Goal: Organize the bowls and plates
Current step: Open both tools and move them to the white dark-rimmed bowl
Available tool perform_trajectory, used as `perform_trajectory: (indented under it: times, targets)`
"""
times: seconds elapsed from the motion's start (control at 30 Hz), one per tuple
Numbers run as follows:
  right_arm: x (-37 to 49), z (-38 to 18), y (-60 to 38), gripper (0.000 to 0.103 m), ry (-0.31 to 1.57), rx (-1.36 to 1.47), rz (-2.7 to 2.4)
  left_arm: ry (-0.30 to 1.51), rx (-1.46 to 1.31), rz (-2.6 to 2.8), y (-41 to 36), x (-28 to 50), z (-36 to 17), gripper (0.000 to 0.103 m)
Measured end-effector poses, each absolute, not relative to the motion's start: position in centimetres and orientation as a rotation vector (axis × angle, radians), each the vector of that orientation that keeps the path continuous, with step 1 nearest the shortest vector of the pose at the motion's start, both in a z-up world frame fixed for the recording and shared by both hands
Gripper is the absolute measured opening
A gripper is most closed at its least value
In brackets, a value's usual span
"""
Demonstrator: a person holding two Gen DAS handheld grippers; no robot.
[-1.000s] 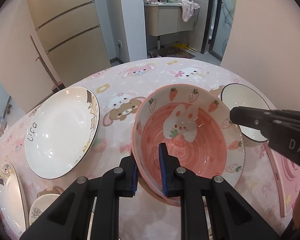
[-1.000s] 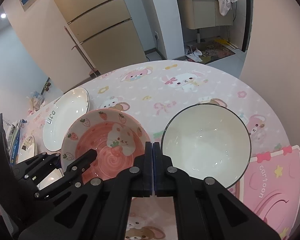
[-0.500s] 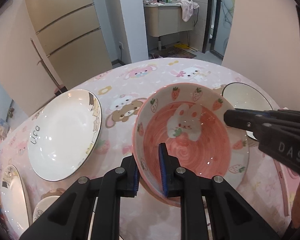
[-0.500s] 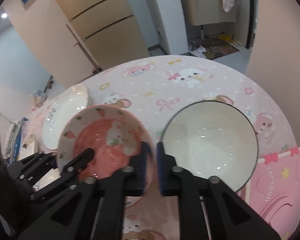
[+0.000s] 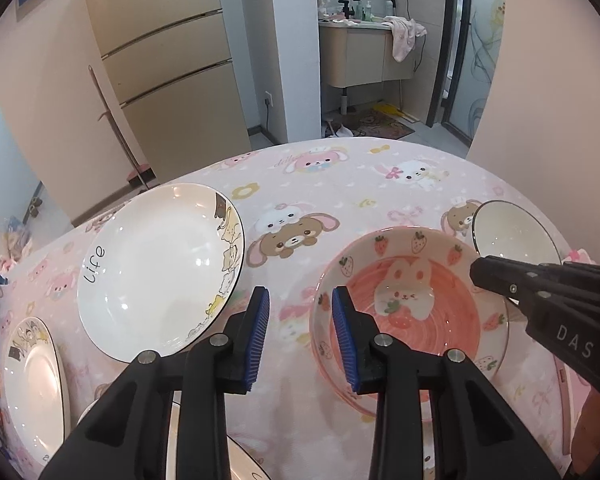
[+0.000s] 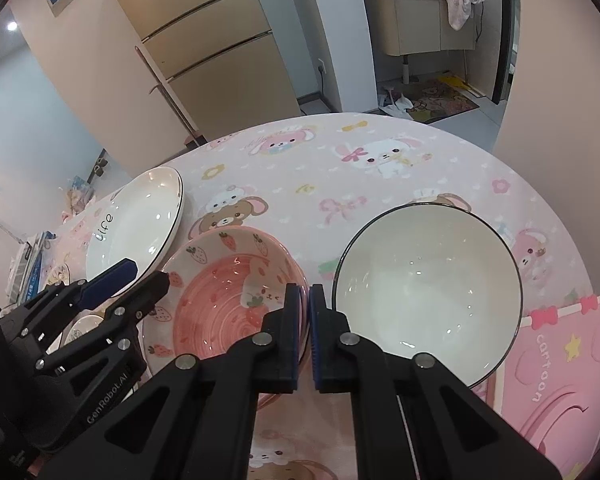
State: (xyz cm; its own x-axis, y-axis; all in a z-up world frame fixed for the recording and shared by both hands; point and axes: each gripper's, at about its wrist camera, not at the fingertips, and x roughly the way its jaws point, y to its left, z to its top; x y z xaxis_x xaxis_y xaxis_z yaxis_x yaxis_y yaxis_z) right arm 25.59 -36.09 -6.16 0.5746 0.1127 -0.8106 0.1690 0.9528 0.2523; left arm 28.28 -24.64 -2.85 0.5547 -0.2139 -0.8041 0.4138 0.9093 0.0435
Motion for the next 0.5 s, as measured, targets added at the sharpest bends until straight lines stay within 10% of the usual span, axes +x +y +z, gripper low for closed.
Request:
perform_trajectory:
  times: [0.2,0.37,0.5]
  targets:
    - [25.3,-5.7,-36.4,0.007,0.968,0.311,-0.049,0.877,0.232,-0.37,-24.4,28.1,-2.3,0.036]
    - [23.6,-3.3,-38.3,0.035,0.887,0.343,-0.075,0.756,0.231,-0.371,-24.7,26.5,0.0,0.085]
    - [21.4,-0.7,-40.2,0.04,0.79,0.359,-0.098,0.684,0.218,-0.403,-25.0,25.0,1.9,0.085]
